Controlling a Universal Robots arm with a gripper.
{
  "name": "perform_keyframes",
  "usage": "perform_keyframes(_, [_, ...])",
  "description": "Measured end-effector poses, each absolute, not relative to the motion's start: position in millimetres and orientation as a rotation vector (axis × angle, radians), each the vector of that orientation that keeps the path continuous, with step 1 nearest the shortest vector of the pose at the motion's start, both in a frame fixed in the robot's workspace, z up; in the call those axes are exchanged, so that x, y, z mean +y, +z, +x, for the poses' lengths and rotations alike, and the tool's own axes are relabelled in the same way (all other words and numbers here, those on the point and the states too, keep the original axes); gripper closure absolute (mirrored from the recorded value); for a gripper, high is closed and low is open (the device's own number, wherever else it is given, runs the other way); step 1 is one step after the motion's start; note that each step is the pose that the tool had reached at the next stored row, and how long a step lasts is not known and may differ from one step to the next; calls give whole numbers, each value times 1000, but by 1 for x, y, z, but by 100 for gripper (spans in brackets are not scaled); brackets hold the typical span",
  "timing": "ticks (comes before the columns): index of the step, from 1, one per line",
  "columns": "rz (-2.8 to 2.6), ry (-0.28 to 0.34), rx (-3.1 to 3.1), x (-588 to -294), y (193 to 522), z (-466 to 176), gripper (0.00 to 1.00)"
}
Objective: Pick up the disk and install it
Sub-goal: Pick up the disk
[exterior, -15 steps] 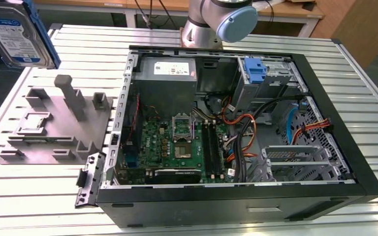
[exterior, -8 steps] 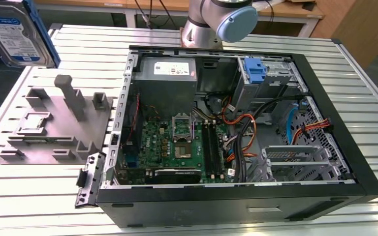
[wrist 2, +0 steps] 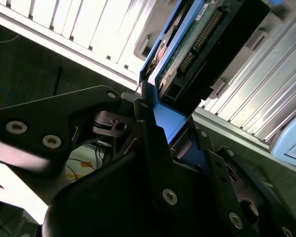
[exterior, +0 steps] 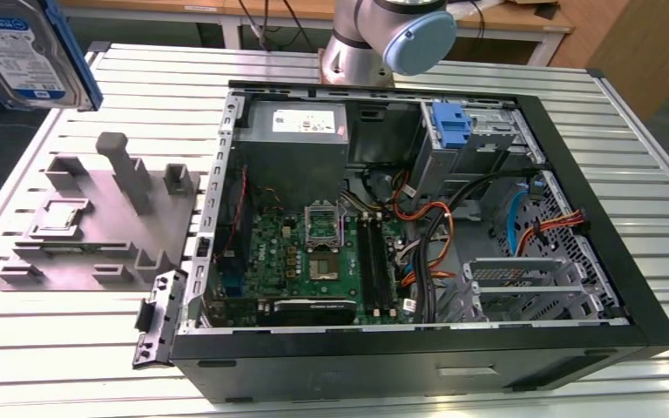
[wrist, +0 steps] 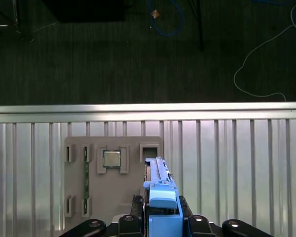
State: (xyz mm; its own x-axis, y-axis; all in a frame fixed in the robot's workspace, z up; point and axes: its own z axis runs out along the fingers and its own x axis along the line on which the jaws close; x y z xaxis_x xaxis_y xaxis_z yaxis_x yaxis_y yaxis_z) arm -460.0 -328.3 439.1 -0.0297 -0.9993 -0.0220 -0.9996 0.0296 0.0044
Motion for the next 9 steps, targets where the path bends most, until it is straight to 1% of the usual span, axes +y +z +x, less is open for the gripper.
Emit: perform_keyframes(9, [-2179,29,2245,-328,455,-460,64])
